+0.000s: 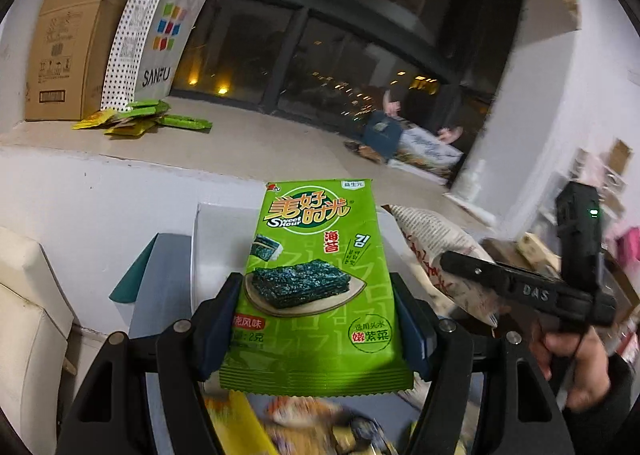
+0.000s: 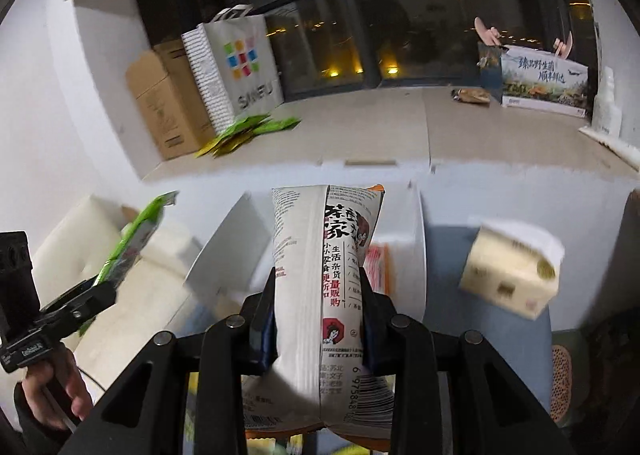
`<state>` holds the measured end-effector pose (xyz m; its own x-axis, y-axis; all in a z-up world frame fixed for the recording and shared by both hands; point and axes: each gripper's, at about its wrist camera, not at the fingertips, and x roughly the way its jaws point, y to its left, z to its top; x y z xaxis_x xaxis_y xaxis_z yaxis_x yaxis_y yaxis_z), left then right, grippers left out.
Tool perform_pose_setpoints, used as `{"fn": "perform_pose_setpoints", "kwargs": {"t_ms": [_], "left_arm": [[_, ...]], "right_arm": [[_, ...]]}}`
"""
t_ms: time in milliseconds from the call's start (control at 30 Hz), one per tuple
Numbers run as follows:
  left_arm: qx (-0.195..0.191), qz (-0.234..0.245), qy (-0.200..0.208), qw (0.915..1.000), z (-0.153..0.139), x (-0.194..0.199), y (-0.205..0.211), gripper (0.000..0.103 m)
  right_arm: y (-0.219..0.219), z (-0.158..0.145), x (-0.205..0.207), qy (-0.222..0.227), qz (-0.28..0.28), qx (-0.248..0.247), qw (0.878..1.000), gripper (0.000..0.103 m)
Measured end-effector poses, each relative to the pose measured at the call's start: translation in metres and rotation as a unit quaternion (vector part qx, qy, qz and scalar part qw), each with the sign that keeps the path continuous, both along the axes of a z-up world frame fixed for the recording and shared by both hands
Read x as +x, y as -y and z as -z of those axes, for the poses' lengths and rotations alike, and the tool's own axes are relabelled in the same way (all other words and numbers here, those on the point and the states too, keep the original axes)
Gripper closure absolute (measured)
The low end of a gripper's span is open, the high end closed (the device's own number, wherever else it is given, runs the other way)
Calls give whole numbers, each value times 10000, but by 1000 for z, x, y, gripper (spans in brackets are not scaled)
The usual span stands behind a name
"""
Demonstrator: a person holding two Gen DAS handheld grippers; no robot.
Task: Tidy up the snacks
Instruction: 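Carry the seaweed pack to the box while the right grasps a white snack bag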
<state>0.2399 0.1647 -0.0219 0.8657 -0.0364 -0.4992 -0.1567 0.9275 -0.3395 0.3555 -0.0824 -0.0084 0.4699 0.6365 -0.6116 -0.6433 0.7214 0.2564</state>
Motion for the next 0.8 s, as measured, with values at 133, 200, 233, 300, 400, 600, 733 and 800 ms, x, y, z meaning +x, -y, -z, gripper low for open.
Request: {"fn": "perform_pose_setpoints", "kwargs": {"t_ms": [133,200,233,300,400,600,733,800], "left_arm": [[79,-133,-382,9991,16,49,-14,29],[84,-216,-545,9982,25,64,-20,29],[127,-203,-692,9973,31,73,-21,28],[241,-218,-951,9949,40,84,-22,23],[317,-341,-1134,9925,51,87,-26,0],[448,-298,-1187,9915,55,77,-23,0],[574,-117,-999,9933,42,55,-13,0],[709,-2,-849,9939,32,40,-5,0]], "right_arm": [[-38,9,41,-32,205,-434,9988,68],[-44,15,58,-114,310,-569,9978,68],[-47,18,65,-136,352,-641,9972,68],[-51,27,82,-189,426,-787,9958,67],[-58,42,97,-366,477,-904,9941,39],[-53,40,88,-158,479,-679,9964,0],[-49,30,75,-86,421,-549,9976,0],[-42,24,63,-78,344,-442,9984,0]]}}
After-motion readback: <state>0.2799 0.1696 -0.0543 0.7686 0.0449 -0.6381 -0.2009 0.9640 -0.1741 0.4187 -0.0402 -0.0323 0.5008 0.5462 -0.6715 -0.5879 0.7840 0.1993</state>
